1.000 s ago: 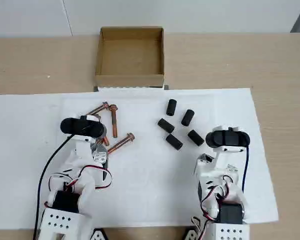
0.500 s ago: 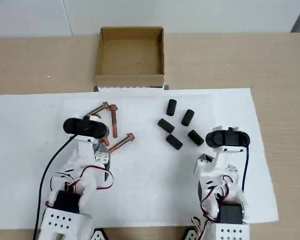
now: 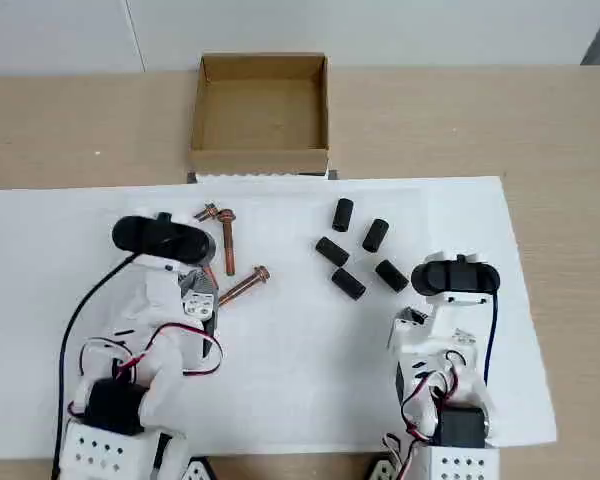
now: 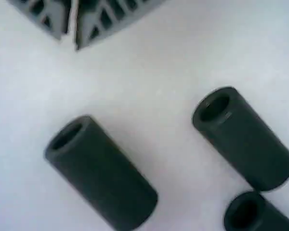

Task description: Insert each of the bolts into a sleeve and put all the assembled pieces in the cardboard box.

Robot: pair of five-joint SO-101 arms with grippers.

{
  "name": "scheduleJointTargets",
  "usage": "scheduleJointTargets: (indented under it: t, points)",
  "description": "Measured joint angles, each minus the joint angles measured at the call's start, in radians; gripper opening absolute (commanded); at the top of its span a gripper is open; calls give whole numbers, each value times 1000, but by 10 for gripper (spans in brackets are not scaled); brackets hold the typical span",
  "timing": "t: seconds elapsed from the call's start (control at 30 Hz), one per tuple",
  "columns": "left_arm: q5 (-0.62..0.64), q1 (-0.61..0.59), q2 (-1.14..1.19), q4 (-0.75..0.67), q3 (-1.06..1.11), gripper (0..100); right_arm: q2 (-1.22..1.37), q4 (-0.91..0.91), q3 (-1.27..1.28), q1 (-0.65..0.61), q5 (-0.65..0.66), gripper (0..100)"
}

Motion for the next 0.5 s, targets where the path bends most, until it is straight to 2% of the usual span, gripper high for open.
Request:
scheduleJointTargets:
  t: [0.33,0.5]
  points:
    - [-2,0,376,222,-413,8,0,0,0,0,0,3]
    - [-2,0,489,302,-600,8,0,0,0,0,0,3]
